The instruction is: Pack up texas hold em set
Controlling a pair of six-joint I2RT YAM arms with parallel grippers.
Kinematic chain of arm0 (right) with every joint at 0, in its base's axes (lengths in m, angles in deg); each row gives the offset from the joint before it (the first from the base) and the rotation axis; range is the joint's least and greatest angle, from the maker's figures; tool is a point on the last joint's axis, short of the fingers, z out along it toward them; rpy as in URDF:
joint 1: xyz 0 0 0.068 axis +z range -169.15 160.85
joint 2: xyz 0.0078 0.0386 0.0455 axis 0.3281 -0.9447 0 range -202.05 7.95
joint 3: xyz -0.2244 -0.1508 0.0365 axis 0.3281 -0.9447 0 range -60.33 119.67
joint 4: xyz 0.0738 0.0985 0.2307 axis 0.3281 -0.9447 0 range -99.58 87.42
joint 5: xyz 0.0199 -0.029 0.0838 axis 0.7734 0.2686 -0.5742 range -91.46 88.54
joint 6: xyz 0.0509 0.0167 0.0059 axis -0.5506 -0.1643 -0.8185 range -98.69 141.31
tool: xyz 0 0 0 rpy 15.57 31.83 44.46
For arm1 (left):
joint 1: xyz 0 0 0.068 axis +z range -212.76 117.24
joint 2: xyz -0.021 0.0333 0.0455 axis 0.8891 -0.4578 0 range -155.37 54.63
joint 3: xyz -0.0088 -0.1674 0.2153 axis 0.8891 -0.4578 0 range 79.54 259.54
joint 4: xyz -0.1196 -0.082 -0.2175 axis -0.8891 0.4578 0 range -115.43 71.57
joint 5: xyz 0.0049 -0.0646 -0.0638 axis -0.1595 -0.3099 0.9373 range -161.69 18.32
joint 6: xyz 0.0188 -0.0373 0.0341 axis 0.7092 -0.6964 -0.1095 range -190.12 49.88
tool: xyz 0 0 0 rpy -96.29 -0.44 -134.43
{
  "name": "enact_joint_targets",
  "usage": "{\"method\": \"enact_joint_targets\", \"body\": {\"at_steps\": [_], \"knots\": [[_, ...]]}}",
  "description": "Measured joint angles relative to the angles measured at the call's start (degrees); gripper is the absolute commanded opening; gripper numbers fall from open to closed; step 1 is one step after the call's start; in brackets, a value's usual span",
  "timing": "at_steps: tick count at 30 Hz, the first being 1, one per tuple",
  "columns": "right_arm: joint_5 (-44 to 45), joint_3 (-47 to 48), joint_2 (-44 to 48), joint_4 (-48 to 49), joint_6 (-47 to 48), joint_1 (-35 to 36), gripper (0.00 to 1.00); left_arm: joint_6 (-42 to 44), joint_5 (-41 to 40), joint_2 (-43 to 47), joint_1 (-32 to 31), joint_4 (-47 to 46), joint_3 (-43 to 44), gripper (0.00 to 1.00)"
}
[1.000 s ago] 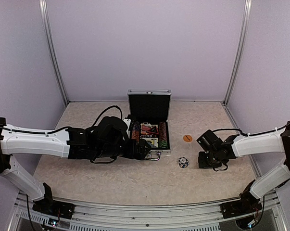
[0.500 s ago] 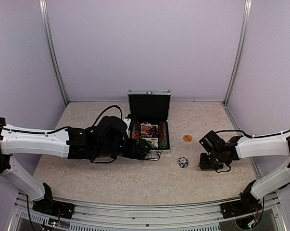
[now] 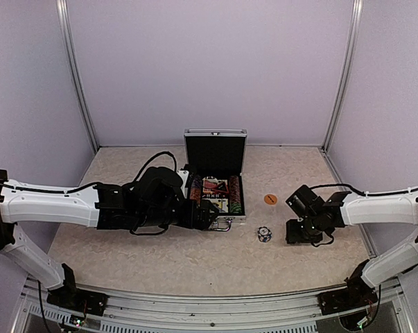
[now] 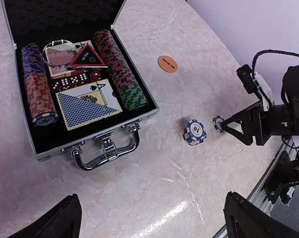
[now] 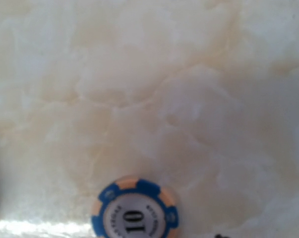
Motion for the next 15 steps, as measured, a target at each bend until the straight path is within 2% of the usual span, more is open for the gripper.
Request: {"method": "enact_joint_targets", "body": {"at_steps": [7, 15], "knots": [[-0.57, 0.04, -4.33, 0.22, 0.33, 0.28, 0.64, -0.04, 0.28, 0.00, 0.00, -0.02, 0.00, 0.99], [-0.74, 0.92, -5.77, 1.22, 0.83, 0.28, 0.59, -0.24, 0.28, 0.00, 0.00, -0.09, -0.55, 0.99]]}}
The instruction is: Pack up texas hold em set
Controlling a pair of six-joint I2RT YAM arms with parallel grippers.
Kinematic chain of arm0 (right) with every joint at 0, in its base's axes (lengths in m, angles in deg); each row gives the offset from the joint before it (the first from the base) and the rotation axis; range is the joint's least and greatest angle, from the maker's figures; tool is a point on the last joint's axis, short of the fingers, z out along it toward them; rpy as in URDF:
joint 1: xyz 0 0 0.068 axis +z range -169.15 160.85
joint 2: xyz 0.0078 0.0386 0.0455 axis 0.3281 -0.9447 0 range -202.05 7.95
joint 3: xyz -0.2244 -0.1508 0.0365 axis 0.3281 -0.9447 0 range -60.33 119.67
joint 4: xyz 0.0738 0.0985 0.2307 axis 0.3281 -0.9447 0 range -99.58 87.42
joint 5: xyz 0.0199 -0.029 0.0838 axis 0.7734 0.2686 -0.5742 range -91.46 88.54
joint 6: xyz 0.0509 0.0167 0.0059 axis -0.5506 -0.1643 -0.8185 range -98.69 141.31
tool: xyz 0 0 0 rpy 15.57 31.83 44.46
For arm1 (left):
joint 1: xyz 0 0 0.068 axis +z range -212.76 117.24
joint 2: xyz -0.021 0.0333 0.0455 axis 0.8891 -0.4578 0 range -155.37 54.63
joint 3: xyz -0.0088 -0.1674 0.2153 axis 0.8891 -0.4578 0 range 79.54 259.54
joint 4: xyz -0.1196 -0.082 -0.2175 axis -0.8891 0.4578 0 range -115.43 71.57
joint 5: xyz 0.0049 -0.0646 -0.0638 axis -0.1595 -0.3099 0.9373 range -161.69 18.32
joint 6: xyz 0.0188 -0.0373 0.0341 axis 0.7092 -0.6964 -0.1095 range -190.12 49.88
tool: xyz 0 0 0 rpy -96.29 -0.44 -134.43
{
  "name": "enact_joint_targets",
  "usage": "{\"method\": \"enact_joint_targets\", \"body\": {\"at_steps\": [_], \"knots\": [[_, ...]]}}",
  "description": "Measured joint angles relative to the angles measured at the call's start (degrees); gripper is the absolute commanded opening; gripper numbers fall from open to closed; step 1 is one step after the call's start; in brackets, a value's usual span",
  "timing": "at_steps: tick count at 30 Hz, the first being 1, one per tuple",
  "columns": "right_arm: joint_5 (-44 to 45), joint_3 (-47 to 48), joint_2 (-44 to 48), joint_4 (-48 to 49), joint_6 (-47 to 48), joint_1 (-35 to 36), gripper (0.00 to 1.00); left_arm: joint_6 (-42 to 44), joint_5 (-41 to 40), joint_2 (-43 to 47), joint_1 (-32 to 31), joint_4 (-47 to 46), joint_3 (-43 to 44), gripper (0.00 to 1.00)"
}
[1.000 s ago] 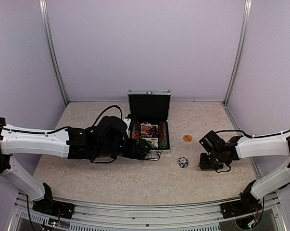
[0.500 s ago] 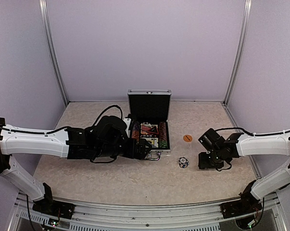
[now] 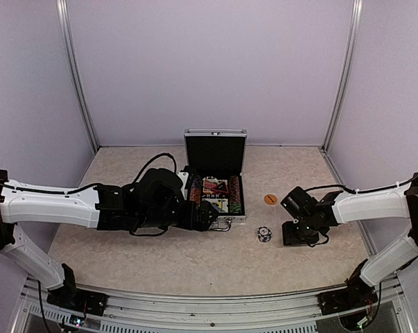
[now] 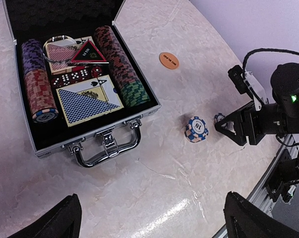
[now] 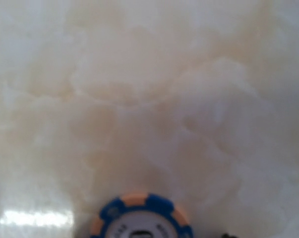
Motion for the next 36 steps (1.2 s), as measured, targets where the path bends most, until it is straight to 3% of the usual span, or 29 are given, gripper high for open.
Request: {"method": "enact_joint_targets", "body": {"at_steps": [17, 36], "knots": [[-0.85, 0.76, -1.57, 3.26, 2.73, -1.18, 0.39, 0.00, 0.02, 1.20, 0.00, -0.37, -0.31, 0.99], [-1.73, 4.31, 0.90, -3.43, 3.78, -1.18, 0.39, 0.00, 0.09, 1.77, 0.00, -0.39, -0.33, 0.99]]}}
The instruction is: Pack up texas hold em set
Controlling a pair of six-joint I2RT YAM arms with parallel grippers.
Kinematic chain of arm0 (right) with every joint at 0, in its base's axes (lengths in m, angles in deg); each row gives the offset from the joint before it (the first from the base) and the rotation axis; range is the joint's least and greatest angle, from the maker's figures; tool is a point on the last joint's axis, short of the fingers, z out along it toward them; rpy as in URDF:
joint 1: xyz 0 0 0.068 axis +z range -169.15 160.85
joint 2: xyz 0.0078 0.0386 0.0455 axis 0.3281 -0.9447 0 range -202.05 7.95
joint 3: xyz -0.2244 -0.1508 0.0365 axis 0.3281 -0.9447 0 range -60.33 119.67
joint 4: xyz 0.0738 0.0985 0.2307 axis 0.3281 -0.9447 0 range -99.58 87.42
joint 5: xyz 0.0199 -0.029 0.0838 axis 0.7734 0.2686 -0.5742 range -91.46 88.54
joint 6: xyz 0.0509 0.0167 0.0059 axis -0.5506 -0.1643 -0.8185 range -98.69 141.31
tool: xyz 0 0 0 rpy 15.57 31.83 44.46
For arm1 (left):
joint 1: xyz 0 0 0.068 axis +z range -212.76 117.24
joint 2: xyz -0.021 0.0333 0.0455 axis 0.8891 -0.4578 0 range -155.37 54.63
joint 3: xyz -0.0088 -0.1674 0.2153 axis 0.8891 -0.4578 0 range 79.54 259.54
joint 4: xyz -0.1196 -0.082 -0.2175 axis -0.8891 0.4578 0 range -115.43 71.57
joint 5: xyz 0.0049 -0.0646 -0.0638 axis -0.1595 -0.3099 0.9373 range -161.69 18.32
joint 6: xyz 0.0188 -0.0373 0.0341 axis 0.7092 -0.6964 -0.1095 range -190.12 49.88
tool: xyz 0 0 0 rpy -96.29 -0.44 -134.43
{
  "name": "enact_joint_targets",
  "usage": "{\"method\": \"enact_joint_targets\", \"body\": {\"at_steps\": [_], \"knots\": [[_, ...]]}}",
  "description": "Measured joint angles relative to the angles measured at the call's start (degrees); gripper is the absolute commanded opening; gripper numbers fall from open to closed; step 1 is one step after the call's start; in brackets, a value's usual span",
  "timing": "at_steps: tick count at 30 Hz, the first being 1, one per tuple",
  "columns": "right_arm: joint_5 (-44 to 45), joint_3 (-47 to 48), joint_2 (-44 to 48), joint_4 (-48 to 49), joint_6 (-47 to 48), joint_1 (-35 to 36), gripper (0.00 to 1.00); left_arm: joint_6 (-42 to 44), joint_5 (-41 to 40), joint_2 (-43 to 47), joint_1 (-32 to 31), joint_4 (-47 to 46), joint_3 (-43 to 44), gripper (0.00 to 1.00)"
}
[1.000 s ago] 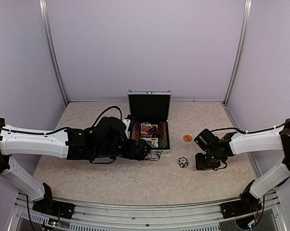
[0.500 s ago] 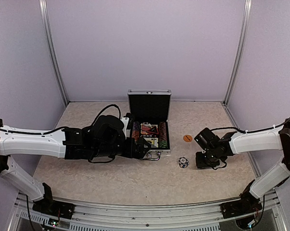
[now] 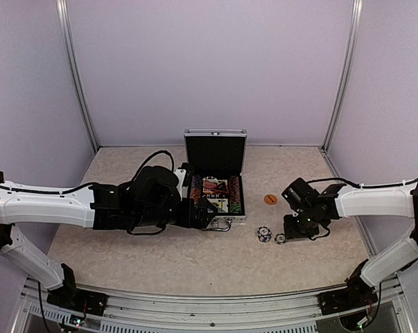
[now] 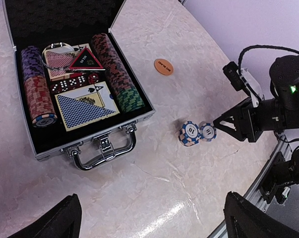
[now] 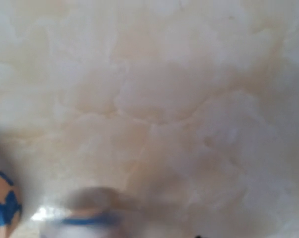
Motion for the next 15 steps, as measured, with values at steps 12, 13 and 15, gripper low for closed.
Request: {"method": "enact_joint_targets", "body": {"at_steps": [12, 13, 15], "knots": [[0.44, 0.20, 4.26, -0.48, 2.23, 1.33, 0.46, -0.04, 1.64, -0.92, 0.00, -0.94, 0.00, 0.99], [0.44, 0.20, 4.26, -0.44, 2.51, 1.77, 0.47, -0.07, 1.79, -1.11, 0.00, -0.98, 0.02, 0.99], [0.39, 0.20, 4.26, 0.02, 3.23, 2.82, 0.51, -0.09, 1.95, -1.33, 0.00, -1.05, 0.00, 0.99]]}}
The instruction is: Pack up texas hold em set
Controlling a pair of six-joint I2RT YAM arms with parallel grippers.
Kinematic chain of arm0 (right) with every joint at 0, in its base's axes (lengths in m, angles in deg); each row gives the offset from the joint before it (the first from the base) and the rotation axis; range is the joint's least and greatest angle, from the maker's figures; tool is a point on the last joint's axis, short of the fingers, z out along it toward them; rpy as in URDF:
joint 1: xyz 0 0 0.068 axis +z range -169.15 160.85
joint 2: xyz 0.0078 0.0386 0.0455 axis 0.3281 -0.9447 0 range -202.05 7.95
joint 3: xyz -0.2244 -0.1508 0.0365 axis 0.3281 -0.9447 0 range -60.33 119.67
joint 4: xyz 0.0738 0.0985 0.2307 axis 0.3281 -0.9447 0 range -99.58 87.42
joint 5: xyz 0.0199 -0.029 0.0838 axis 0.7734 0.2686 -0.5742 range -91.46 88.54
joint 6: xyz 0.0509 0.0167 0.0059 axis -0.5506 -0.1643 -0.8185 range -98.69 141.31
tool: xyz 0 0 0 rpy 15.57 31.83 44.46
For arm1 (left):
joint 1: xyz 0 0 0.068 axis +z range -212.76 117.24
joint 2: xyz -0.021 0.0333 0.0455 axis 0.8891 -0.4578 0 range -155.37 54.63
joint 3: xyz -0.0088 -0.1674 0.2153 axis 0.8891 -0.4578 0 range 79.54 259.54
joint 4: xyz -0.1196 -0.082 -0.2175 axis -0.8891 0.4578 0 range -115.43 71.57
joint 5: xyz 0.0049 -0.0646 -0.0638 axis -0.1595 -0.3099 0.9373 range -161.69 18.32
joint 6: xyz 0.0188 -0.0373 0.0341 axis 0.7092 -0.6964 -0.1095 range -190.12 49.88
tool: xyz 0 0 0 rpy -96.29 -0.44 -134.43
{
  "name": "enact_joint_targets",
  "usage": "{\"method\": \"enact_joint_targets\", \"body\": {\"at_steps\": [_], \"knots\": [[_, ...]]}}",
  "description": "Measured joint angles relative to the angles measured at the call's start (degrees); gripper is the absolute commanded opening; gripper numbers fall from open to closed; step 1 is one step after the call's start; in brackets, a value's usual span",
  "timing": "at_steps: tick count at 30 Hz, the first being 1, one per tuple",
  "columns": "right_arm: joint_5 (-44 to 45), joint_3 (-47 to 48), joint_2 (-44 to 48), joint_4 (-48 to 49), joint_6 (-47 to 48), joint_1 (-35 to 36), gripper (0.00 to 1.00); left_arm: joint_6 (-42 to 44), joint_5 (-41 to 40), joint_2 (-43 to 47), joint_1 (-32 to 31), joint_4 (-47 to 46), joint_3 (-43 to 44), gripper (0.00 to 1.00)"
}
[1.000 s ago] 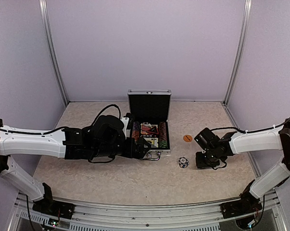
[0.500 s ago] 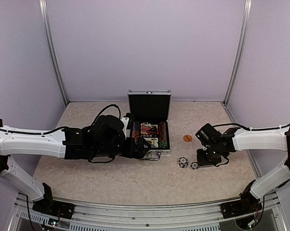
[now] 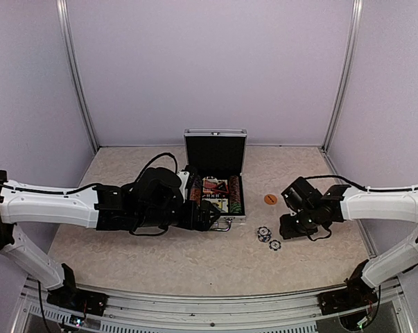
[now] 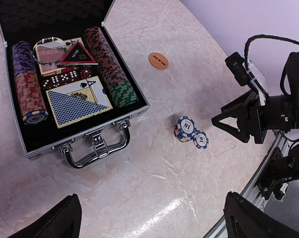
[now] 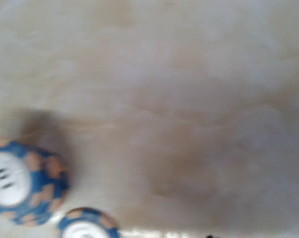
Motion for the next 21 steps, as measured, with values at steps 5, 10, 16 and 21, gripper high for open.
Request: {"method": "enact_joint_targets", "body": {"at_steps": [5, 10, 16, 21], "knots": [[-0.98, -0.02, 0.02, 2.54, 3.04, 4.15, 0.67, -0.11, 0.31, -0.07, 0.00, -0.09, 0.00, 0.99], [-2.86, -0.02, 0.00, 4.66, 5.95, 6.51, 0.83, -0.13, 0.59, -0.07, 0.00, -0.17, 0.00, 0.99], [-3.50, 5.68, -4.90, 2.49, 8.98, 6.95, 0.87, -0.15, 0.85, -0.07, 0.00, -0.22, 0.00, 0.99], [-3.43, 11.67, -10.54, -0.68, 11.28, 6.95, 0.88, -0.15, 0.87, 0.02, 0.00, -0.24, -0.07, 0.99]]}}
